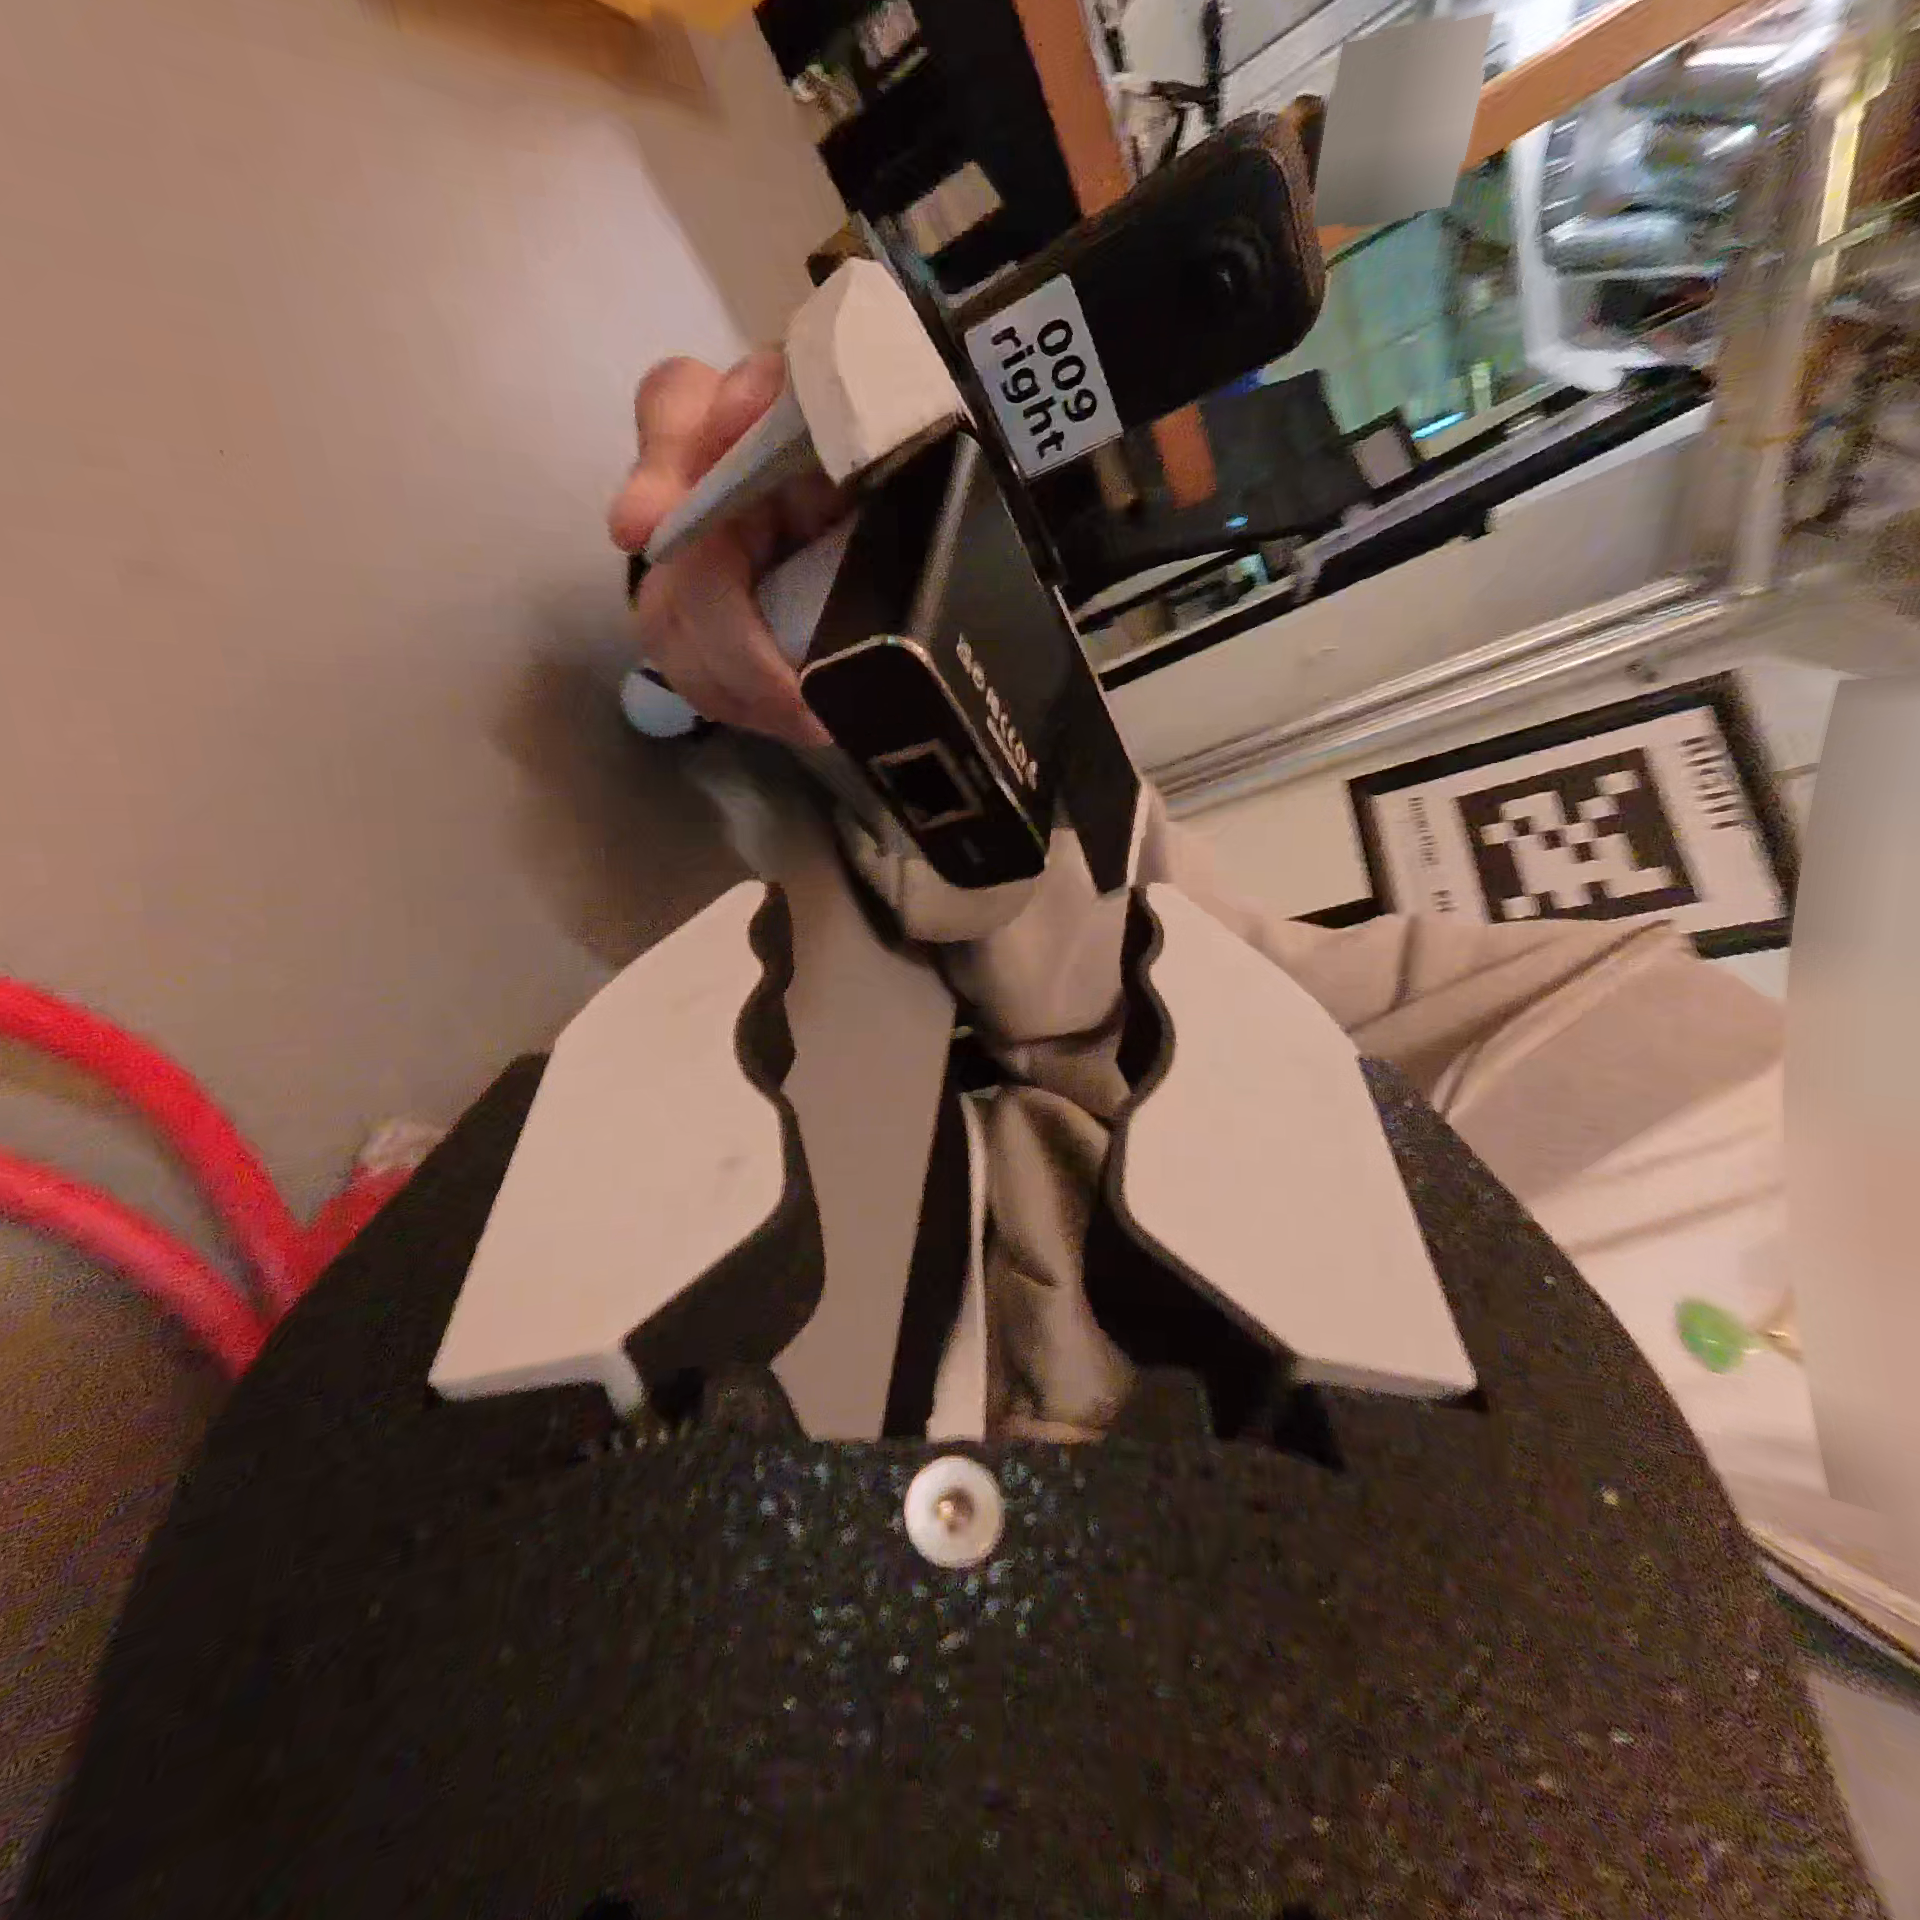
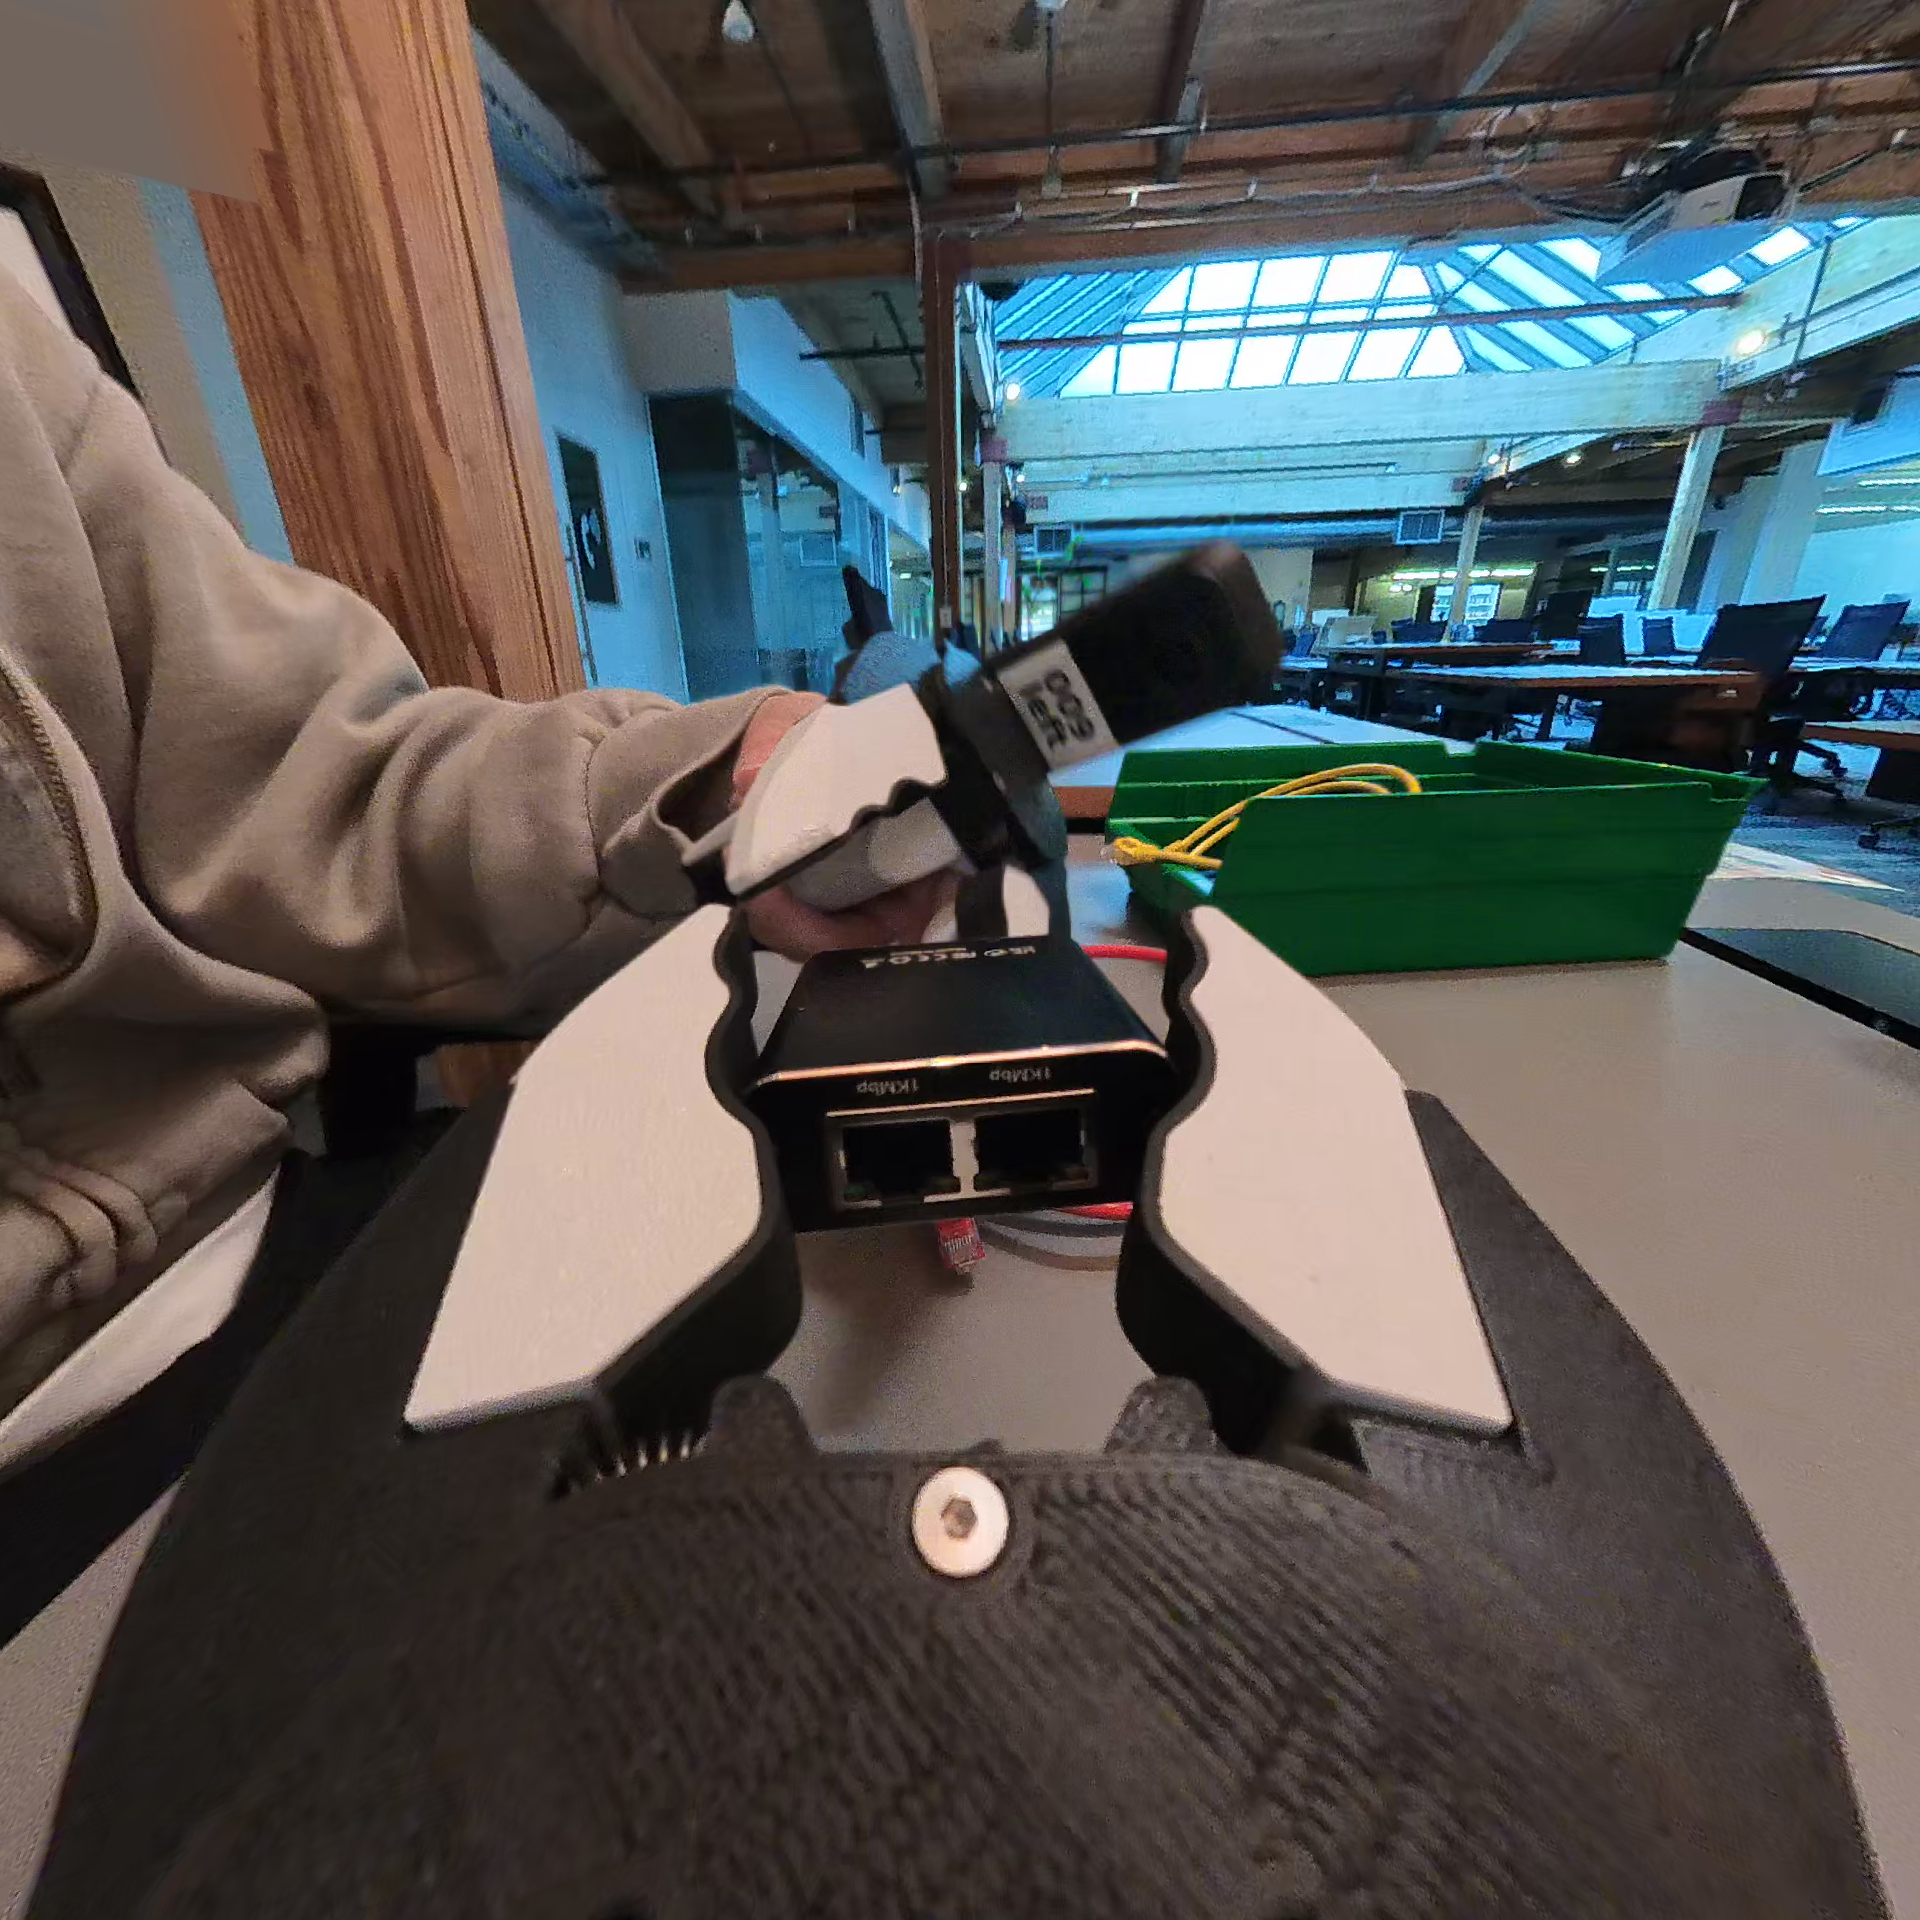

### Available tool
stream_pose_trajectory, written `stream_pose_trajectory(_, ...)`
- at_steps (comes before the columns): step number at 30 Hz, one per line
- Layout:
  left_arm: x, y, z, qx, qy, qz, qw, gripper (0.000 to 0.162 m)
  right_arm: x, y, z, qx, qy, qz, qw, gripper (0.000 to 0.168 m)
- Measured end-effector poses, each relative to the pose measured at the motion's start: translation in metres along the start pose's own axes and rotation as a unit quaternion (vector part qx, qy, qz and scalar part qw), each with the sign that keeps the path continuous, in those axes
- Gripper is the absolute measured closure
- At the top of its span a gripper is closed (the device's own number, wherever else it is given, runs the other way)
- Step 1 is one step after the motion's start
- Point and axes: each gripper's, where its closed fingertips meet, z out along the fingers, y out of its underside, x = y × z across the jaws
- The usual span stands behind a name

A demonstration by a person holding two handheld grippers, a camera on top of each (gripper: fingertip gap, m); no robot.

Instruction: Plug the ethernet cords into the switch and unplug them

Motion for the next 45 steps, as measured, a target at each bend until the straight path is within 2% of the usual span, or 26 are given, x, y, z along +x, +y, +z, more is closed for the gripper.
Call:
stream_pose_trajectory(1,0.004,0.001,0.007,0.000,0.043,-0.027,0.999,0.102,-0.002,0.003,0.003,-0.010,-0.002,-0.008,1.000,0.091)
stream_pose_trajectory(3,0.014,-0.003,0.017,0.015,0.118,-0.053,0.992,0.115,-0.007,0.008,0.007,-0.032,-0.005,-0.027,0.999,0.091)
stream_pose_trajectory(6,0.005,-0.010,0.025,0.037,0.113,-0.056,0.991,0.134,-0.006,0.010,0.008,-0.038,0.008,-0.042,0.998,0.091)
stream_pose_trajectory(13,0.002,-0.011,0.013,0.003,0.064,-0.079,0.995,0.137,-0.002,0.027,0.011,-0.110,0.028,-0.080,0.990,0.091)
stream_pose_trajectory(20,0.007,-0.009,0.006,-0.048,0.063,-0.081,0.994,0.137,-0.006,0.033,0.016,-0.129,0.023,-0.092,0.987,0.089)
stream_pose_trajectory(24,0.004,-0.010,0.005,-0.050,0.046,-0.080,0.995,0.137,-0.003,0.038,0.015,-0.150,0.028,-0.090,0.984,0.090)
stream_pose_trajectory(29,0.005,-0.011,0.004,-0.044,0.058,-0.088,0.993,0.137,-0.002,0.033,0.016,-0.128,0.036,-0.096,0.986,0.092)
stream_pose_trajectory(38,0.001,-0.009,0.001,-0.055,0.027,-0.084,0.995,0.137,-0.004,0.034,0.017,-0.129,0.027,-0.094,0.987,0.092)
stream_pose_trajectory(44,0.002,-0.015,0.000,-0.025,0.037,-0.080,0.996,0.135,0.000,0.033,0.017,-0.128,0.036,-0.059,0.989,0.092)
stream_pose_trajectory(45,-0.001,-0.016,-0.001,-0.019,0.028,-0.066,0.997,0.130,0.001,0.032,0.016,-0.125,0.038,-0.055,0.990,0.092)
